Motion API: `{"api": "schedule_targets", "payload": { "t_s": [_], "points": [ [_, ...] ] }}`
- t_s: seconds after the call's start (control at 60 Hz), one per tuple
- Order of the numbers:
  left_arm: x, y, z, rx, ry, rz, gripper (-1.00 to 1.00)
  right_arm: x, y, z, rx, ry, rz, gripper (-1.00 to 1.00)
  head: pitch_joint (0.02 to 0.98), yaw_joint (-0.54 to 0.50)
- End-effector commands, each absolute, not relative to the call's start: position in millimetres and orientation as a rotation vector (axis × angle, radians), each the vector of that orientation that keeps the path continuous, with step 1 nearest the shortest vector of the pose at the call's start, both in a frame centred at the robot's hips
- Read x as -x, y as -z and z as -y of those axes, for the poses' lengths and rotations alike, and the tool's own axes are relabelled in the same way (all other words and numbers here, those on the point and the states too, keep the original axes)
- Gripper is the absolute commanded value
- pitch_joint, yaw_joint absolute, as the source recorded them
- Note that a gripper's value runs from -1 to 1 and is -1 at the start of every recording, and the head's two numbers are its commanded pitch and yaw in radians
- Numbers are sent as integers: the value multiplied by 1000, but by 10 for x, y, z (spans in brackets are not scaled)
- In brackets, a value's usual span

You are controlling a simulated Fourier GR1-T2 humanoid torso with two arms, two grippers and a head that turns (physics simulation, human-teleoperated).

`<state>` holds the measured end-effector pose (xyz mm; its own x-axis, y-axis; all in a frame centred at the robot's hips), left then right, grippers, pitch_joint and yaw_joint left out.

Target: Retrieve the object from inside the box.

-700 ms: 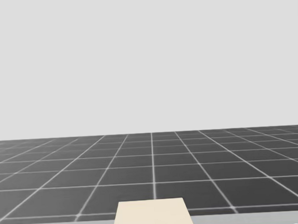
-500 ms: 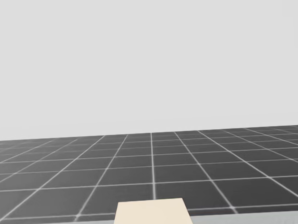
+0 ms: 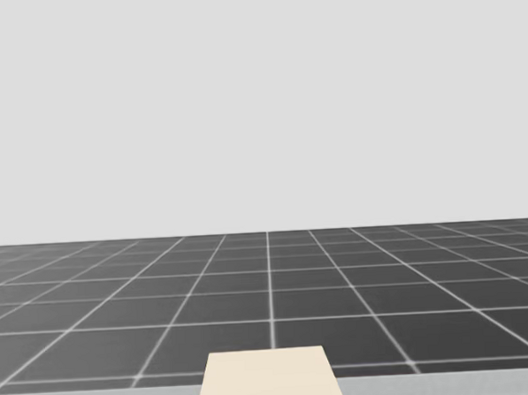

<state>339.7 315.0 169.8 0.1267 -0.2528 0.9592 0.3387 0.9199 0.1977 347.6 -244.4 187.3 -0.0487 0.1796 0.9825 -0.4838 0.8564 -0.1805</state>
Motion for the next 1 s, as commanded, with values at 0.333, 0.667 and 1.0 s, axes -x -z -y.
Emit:
{"api": "schedule_targets", "payload": {
  "t_s": [0.333,0.667,1.0],
  "points": [
    [-3036,-1584,-2457,255,811,1359,-1000,-3120,-1674,1834,-501,-862,1461,-1000,73,-15],
    [-3031,-1523,-2402,234,842,1337,-1000,-3412,-1396,1528,-612,-787,1408,-1000,95,-35],
    [-3028,-1511,-2398,221,865,1335,-1000,-3603,-1292,1036,-599,-859,1353,-1000,112,-38]
  ]
}}
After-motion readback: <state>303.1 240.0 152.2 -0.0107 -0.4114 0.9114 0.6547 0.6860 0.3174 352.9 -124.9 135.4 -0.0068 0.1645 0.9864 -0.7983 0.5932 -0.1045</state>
